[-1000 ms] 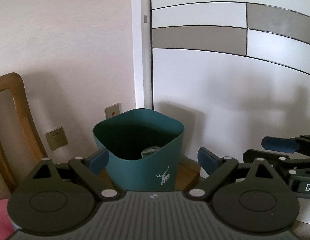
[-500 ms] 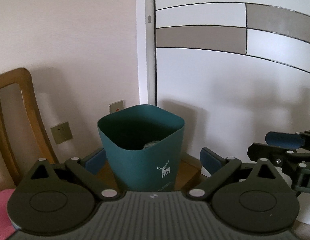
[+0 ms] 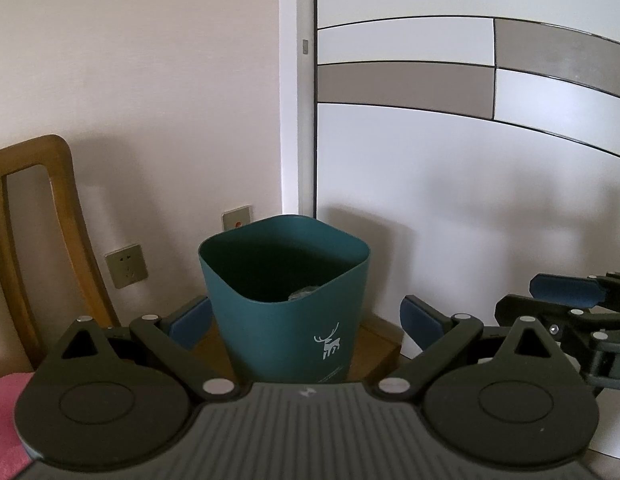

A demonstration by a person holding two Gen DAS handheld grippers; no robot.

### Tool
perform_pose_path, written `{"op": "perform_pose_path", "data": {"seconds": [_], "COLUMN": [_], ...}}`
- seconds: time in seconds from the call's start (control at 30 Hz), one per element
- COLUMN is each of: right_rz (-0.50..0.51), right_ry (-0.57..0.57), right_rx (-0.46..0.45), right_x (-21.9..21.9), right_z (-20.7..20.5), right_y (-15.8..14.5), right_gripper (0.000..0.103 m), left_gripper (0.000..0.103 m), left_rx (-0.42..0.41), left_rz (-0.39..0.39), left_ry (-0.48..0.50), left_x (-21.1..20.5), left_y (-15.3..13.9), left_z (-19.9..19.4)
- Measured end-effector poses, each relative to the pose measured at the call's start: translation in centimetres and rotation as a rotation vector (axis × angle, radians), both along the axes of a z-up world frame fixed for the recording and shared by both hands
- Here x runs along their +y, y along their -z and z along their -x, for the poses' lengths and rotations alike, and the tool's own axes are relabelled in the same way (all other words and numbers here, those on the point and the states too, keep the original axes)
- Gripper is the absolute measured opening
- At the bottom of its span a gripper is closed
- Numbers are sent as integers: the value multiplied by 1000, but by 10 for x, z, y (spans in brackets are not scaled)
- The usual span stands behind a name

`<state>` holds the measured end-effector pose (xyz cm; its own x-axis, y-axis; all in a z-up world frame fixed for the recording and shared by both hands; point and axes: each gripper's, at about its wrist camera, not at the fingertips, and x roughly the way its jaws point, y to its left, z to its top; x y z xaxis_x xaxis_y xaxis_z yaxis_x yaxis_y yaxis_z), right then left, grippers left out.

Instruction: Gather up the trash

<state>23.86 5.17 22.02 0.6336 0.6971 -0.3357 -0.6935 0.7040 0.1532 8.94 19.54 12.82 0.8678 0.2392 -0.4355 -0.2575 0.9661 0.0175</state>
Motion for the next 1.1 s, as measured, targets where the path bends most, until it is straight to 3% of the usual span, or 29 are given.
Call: {"op": "perform_pose_path", "data": {"seconds": [1.1], "right_rz": [-4], "right_ry": [14], "right_rx": [24], "right_x": [-1], "right_z": [-4], "right_y": [4], "right_gripper": [57], "left_gripper": [101], "left_rx": [15], "left_rz": [34], "left_ry": [8], "left_x": [-5], "left_y": [-1], "left_z": [-2]}}
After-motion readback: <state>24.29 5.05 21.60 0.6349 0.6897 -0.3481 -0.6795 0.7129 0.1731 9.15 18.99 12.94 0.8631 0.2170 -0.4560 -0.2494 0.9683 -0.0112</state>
